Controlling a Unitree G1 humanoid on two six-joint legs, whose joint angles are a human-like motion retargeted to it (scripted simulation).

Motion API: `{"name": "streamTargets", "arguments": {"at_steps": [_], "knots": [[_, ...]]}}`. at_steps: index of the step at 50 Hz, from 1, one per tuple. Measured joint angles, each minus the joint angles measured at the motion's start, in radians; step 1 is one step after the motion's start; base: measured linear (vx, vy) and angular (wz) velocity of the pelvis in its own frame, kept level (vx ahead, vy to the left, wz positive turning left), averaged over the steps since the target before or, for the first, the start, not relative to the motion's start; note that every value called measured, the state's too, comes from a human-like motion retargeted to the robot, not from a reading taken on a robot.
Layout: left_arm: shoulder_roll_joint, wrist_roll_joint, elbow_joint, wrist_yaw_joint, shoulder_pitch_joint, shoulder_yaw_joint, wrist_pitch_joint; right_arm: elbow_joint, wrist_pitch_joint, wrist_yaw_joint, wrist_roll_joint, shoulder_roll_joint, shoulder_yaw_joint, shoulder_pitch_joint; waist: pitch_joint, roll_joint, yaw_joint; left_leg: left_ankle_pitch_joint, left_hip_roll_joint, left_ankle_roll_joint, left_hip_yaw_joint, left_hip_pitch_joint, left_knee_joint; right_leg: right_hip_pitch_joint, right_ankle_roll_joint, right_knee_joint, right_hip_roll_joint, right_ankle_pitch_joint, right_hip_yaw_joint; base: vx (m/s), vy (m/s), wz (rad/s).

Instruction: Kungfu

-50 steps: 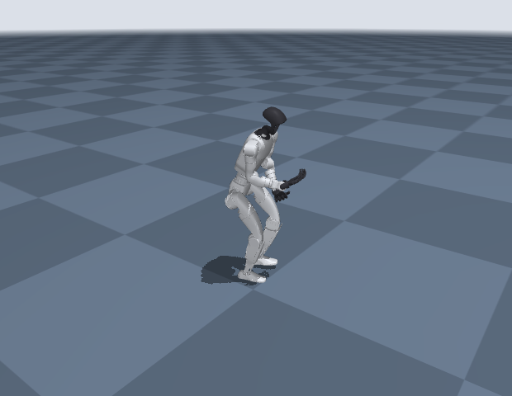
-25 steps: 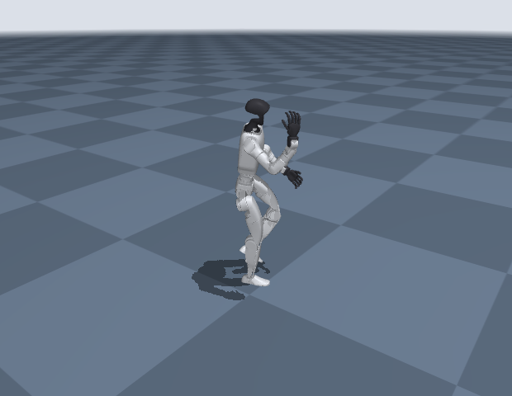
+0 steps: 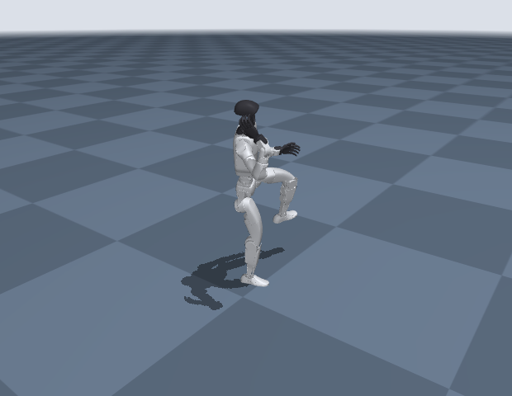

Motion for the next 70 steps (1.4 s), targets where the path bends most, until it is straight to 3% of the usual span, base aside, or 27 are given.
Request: {"name": "streamTargets", "arguments": {"at_steps": [5, 10, 15, 20, 27, 33, 40, 42, 45, 48, 49, 50, 52, 53, 56, 60, 62, 65, 67, 70], "knots": [[-0.085, 0.106, -0.06, 0.213, 0.031, -0.056, -0.099, -0.014, 0.012, -0.074, -0.049, -0.006, -0.008, 0.005, -0.039, 0.05, -0.004, -0.019, -0.039, 0.037, 0.119, 0.034, 0.454, -0.043, 0.037, -0.024, 0.041, 0.016, -0.012, 0.07, 0.11, 0.13], [-0.148, 0.085, -0.082, 0.217, 0.034, -0.093, -0.099, 0.008, 0.018, -0.034, -0.017, -0.008, 0.008, 0.018, -0.087, 0.058, -0.065, 0.086, -0.312, -0.059, 0.243, 0.035, 0.625, -0.097, 0.077, -0.069, 0.006, 0.044, -0.053, -0.04, 0.12, 0.72], [-0.165, 0.055, -0.14, 0.216, 0.05, -0.112, -0.089, 0.027, 0.029, 0.019, 0.024, 0.016, 0.034, 0.029, -0.104, 0.073, -0.115, 0.183, -0.407, -0.122, 0.271, 0.06, 0.59, -0.116, 0.053, -0.088, 0.003, 0.048, -0.116, 0.03, 0.13, 0.67], [-0.194, 0.051, -0.227, 0.244, 0.07, -0.128, -0.087, 0.068, 0.05, 0.077, 0.047, 0.026, 0.094, 0.03, -0.088, 0.077, -0.085, 0.211, -0.355, -0.113, 0.223, 0.153, 0.407, -0.067, 0.035, -0.117, 0.019, 0.04, -0.179, 0.05, 0.11, 0.48], [-0.195, 0.057, -0.363, 0.28, 0.102, -0.118, -0.068, 0.237, 0.118, 0.27, 0.131, 0.07, 0.206, 0.018, -0.079, 0.092, -0.003, 0.259, -0.294, -0.135, 0.148, 0.255, -0.073, 0.031, 0.046, -0.147, 0.031, 0.004, -0.302, 0.13, 0.15, 0.76], [-0.147, 0.03, -0.479, 0.271, 0.067, -0.066, -0.035, 0.478, 0.144, 0.504, 0.269, 0.185, 0.353, -0.023, -0.065, 0.097, 0.091, 0.323, -0.276, -0.208, 0.14, 0.337, -0.561, 0.124, 0.084, -0.142, 0.028, -0.034, -0.432, 0.17, 0.21, 1.0], [-0.006, -0.012, -0.566, 0.267, -0.11, -0.028, 0.012, 0.838, 0.203, 0.781, 0.379, 0.331, 0.514, -0.116, -0.056, 0.122, 0.197, 0.399, -0.273, -0.316, 0.225, 0.434, -1.005, 0.27, 0.15, -0.157, 0.065, -0.062, -0.553, 0.28, 0.23, 1.33], [0.034, -0.03, -0.567, 0.28, -0.187, -0.041, 0.034, 0.962, 0.222, 0.822, 0.381, 0.366, 0.551, -0.158, -0.066, 0.121, 0.204, 0.374, -0.305, -0.285, 0.231, 0.447, -1.06, 0.309, 0.185, -0.167, 0.071, -0.064, -0.589, 0.41, 0.22, 1.82], [0.079, -0.046, -0.541, 0.301, -0.316, -0.058, 0.063, 1.146, 0.22, 0.85, 0.351, 0.419, 0.598, -0.233, -0.093, 0.107, 0.206, 0.356, -0.351, -0.189, 0.268, 0.473, -1.061, 0.35, 0.234, -0.174, 0.067, -0.061, -0.643, 0.5, 0.25, 1.7], [0.116, -0.048, -0.474, 0.319, -0.448, -0.084, 0.091, 1.317, 0.171, 0.82, 0.267, 0.476, 0.627, -0.326, -0.118, 0.113, 0.202, 0.396, -0.391, -0.222, 0.34, 0.552, -1.031, 0.396, 0.302, -0.168, 0.075, -0.051, -0.684, 0.6, 0.29, 1.39], [0.123, -0.046, -0.454, 0.324, -0.482, -0.091, 0.094, 1.355, 0.154, 0.804, 0.235, 0.489, 0.633, -0.349, -0.127, 0.1, 0.195, 0.325, -0.417, -0.164, 0.4, 0.576, -1.022, 0.406, 0.331, -0.165, 0.055, -0.038, -0.707, 0.79, 0.41, 1.49], [0.127, -0.045, -0.437, 0.328, -0.511, -0.098, 0.095, 1.386, 0.139, 0.788, 0.202, 0.499, 0.636, -0.368, -0.137, 0.079, 0.186, 0.226, -0.449, -0.066, 0.475, 0.596, -1.011, 0.414, 0.362, -0.162, 0.027, -0.02, -0.733, 0.81, 0.41, 1.29], [0.134, -0.018, -0.374, 0.315, -0.575, -0.092, 0.082, 1.435, 0.116, 0.728, 0.092, 0.547, 0.594, -0.386, -0.158, 0.057, 0.196, 0.218, -0.535, -0.043, 0.262, 0.529, -1.027, 0.41, 0.399, -0.131, 0.011, 0.046, -0.733, 0.7, 0.29, 0.89], [0.13, -0.007, -0.339, 0.31, -0.606, -0.09, 0.075, 1.451, 0.118, 0.68, 0.05, 0.575, 0.576, -0.393, -0.168, 0.063, 0.196, 0.201, -0.531, -0.038, 0.196, 0.482, -0.985, 0.4, 0.399, -0.122, 0.026, 0.097, -0.73, 0.48, 0.18, 0.42], [0.119, -0.036, -0.272, 0.321, -0.668, -0.103, 0.051, 1.486, 0.124, 0.591, 0.062, 0.625, 0.576, -0.44, -0.155, 0.067, 0.248, 0.183, -0.493, -0.036, 0.189, 0.463, -0.964, 0.359, 0.399, -0.087, 0.029, 0.262, -0.67, 0.21, 0.07, 0.09], [0.155, -0.061, -0.224, 0.312, -0.697, -0.155, 0.038, 1.489, 0.139, 0.589, 0.146, 0.652, 0.542, -0.438, -0.181, 0.09, 0.225, 0.146, -0.534, -0.022, 0.127, 0.484, -0.984, 0.346, 0.399, -0.029, 0.065, 0.426, -0.556, 0.56, 0.14, 0.95], [0.179, -0.043, -0.201, 0.304, -0.716, -0.149, 0.043, 1.483, 0.137, 0.575, 0.161, 0.653, 0.539, -0.441, -0.164, 0.094, 0.201, 0.164, -0.495, -0.059, 0.097, 0.485, -0.987, 0.293, 0.399, 0.048, 0.169, 0.404, -0.367, 0.48, -0.34, 0.95], [0.183, -0.047, -0.15, 0.284, -0.751, -0.149, 0.046, 1.484, 0.145, 0.533, 0.14, 0.635, 0.53, -0.428, -0.146, 0.108, 0.102, 0.15, -0.529, -0.096, 0.021, 0.527, -0.994, 0.268, 0.399, 0.148, 0.358, 0.319, -0.161, 0.52, -0.44, 1.95], [0.172, -0.064, -0.114, 0.269, -0.766, -0.16, 0.047, 1.482, 0.15, 0.511, 0.12, 0.631, 0.517, -0.4, -0.147, 0.114, 0.067, 0.141, -0.557, -0.081, -0.011, 0.549, -1.006, 0.254, 0.399, 0.192, 0.35, 0.288, -0.17, 0.51, 0.12, 1.35], [0.12, -0.07, -0.071, 0.219, -0.76, -0.169, 0.052, 1.483, 0.139, 0.509, 0.091, 0.604, 0.502, -0.322, -0.157, 0.116, 0.063, 0.115, -0.636, -0.016, -0.049, 0.601, -1.034, 0.242, 0.399, 0.219, 0.253, 0.246, -0.153, 0.51, 0.61, 0.72]]}}
